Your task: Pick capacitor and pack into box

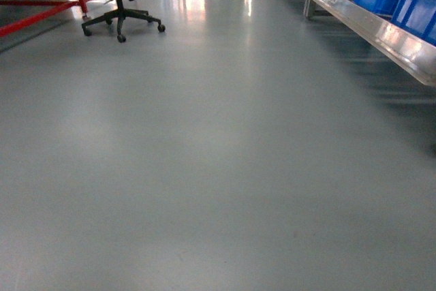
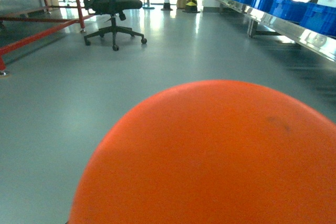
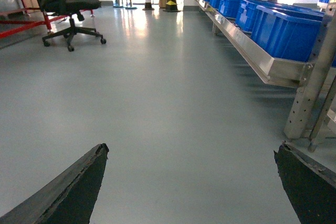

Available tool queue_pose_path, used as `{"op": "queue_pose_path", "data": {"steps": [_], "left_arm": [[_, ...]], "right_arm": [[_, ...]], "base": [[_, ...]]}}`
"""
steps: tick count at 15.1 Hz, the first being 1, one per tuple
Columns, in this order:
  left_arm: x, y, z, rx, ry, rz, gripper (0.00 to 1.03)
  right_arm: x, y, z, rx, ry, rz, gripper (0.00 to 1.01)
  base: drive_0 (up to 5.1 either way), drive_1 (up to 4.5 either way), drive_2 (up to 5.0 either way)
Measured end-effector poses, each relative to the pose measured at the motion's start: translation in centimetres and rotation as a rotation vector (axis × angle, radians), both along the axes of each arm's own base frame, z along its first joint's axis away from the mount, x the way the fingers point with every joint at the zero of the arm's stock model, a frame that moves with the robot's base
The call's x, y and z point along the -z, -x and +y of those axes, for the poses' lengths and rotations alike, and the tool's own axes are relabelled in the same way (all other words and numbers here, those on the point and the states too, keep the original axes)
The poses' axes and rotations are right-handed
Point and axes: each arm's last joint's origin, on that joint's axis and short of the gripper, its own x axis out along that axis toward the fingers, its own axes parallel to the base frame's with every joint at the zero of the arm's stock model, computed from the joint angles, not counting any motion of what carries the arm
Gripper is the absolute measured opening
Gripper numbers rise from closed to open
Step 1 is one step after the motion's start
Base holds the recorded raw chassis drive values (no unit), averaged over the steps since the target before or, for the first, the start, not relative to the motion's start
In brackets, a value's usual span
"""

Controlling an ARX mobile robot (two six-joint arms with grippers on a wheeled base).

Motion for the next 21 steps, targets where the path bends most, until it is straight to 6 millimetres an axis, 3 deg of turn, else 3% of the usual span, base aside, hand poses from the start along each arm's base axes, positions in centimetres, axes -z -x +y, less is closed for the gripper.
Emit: {"op": "queue_pose_path", "data": {"steps": [21], "left_arm": [[-0.01,0.0,0.0,0.0,0.0,-0.002,0.43]], "right_arm": [[-0.04,0.0,0.0,0.001,0.0,-0.005,0.98]], "base": [[-5.0,2.49,2.5]]}}
